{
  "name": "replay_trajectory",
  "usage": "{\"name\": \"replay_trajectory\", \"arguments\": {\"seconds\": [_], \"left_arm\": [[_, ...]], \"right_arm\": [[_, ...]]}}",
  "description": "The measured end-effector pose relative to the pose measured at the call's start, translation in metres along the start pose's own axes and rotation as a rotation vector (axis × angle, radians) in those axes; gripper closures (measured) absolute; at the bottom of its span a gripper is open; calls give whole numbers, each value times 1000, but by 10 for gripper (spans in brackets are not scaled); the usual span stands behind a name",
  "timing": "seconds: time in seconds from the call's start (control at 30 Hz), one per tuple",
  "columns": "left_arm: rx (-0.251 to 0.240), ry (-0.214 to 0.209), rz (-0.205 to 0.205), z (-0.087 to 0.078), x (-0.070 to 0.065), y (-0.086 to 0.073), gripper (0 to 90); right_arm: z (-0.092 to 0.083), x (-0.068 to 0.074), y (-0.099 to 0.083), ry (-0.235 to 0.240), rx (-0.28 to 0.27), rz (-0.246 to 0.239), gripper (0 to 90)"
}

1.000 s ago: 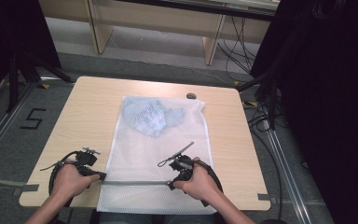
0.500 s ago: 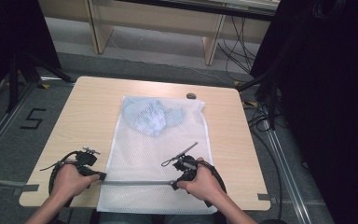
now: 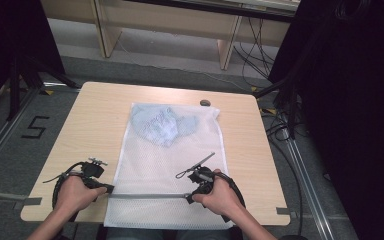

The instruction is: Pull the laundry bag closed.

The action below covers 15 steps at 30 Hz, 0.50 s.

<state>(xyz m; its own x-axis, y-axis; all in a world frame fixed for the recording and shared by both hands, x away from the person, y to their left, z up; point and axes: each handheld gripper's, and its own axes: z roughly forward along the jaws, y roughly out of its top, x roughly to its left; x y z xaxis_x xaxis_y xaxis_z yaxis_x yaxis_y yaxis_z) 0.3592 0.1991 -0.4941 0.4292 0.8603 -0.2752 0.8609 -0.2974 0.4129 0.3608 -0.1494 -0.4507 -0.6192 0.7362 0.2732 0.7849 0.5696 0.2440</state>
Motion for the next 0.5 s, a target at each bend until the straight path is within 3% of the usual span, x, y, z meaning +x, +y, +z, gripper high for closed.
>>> {"name": "replay_trajectory", "arguments": {"seconds": [0.3,0.37,0.5], "left_arm": [[3,-5,1,0,1,0,899],[3,-4,0,0,1,0,899],[1,0,1,0,0,0,899]], "right_arm": [[-2,-1,-2,-8,12,-3,870],[-3,1,-1,-9,21,26,870],[-4,-2,-2,-8,20,-11,871]]}}
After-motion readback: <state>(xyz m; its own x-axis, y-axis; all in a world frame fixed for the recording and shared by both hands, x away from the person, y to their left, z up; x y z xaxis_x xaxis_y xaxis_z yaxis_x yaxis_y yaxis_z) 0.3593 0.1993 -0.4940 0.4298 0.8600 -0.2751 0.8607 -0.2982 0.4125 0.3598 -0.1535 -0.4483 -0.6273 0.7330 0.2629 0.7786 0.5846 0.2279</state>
